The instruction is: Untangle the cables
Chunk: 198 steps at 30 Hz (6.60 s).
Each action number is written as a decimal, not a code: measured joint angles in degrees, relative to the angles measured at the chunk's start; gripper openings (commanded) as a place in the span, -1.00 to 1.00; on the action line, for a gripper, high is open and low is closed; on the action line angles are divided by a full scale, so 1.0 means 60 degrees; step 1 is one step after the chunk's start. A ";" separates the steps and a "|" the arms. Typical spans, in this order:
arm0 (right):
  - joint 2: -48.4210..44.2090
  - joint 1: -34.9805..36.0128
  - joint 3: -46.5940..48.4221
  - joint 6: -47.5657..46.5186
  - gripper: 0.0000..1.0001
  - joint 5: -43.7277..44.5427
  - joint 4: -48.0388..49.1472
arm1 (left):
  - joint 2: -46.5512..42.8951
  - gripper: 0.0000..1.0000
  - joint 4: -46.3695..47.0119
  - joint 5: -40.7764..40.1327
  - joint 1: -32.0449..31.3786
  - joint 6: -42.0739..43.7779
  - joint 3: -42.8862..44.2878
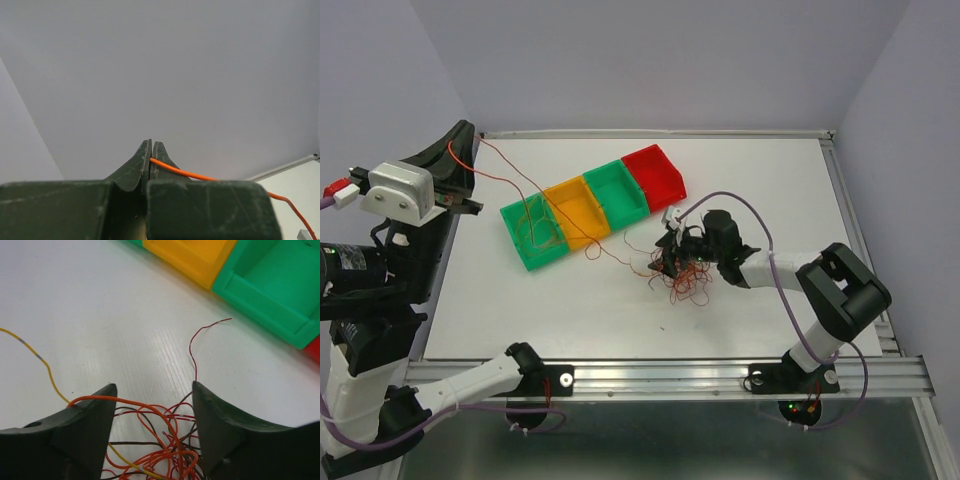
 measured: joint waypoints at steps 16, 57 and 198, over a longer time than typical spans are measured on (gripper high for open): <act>0.0310 0.0000 -0.0430 0.2382 -0.99 0.2692 0.0073 | -0.0368 -1.00 0.0798 -0.1570 0.0000 0.0998 -0.0106; -0.3289 0.0339 0.1832 0.4186 1.00 0.6317 -0.5315 | -0.0565 -1.00 0.1559 -0.1552 0.0000 0.1446 -0.1060; -0.3089 0.1814 0.6277 0.7985 1.00 1.2582 -1.4954 | 0.2557 -1.00 0.1763 0.2328 0.0718 -0.0958 -0.3217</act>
